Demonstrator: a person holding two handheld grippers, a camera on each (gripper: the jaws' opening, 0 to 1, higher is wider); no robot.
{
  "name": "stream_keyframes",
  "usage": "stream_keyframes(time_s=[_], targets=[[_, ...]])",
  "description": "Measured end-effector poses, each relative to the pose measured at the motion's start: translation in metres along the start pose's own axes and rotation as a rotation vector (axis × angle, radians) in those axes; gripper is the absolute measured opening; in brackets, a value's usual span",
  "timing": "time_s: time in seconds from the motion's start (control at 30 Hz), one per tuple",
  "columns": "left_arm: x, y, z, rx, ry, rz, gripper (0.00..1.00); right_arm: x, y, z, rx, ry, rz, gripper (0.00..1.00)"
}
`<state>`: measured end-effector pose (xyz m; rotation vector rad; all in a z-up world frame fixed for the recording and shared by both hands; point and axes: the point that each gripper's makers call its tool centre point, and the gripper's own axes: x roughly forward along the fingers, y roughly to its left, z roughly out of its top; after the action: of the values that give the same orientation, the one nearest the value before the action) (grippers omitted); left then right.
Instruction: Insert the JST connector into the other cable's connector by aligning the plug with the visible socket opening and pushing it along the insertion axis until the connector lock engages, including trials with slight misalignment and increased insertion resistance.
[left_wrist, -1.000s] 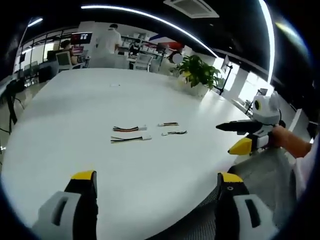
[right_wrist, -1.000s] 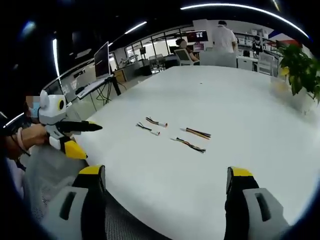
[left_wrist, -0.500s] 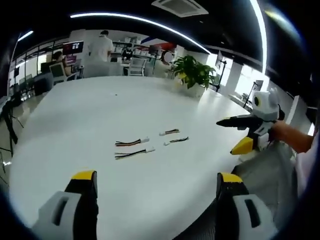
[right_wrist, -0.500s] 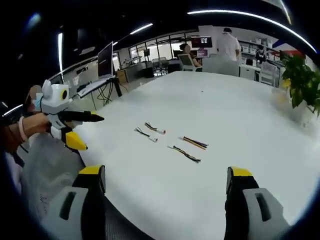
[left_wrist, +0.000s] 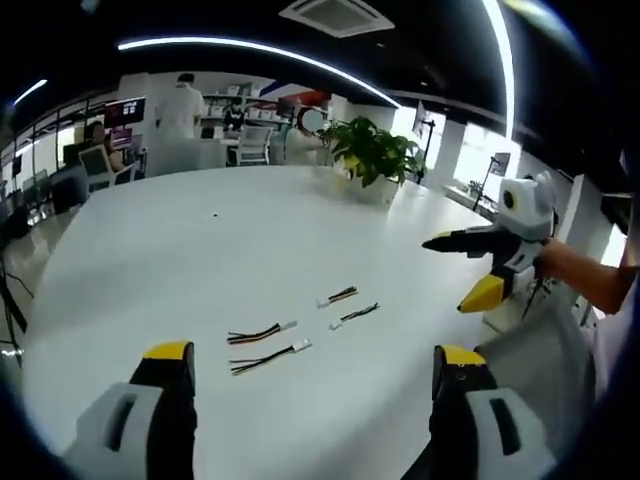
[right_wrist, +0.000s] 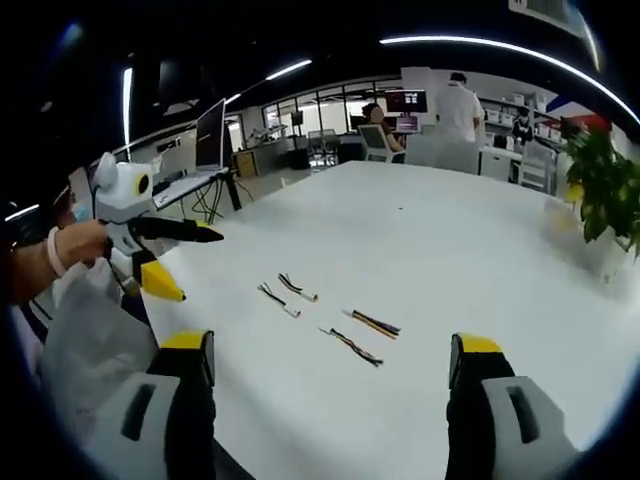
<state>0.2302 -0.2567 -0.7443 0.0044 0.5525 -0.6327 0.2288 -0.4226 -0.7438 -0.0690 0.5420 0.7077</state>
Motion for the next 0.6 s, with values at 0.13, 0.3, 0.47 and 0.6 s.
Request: stream_keyframes(time_s=[0.13, 0.3, 0.47, 0.6], targets=[[0.006, 0.004, 0.004, -0.01, 0.008, -0.021, 0.99, 0.008, -0.003, 0.001, -0.011, 0.008, 0.002, 1.0], [0.01, 0.009, 0.009, 0.023, 0.003, -0.036, 0.99, 0.015, -0.005, 0.002, -0.019, 0.012, 0.027, 1.0], [0.017, 0.013, 0.012, 0.052, 0.0, -0.054, 0.99, 0.023, -0.008, 0.009, 0.002, -0.003, 0.059, 0.99], [0.021, 0.015, 0.012, 0.105, 0.007, -0.07, 0.88, 0.027, -0.007, 0.016, -0.001, -0.023, 0.097, 0.81]])
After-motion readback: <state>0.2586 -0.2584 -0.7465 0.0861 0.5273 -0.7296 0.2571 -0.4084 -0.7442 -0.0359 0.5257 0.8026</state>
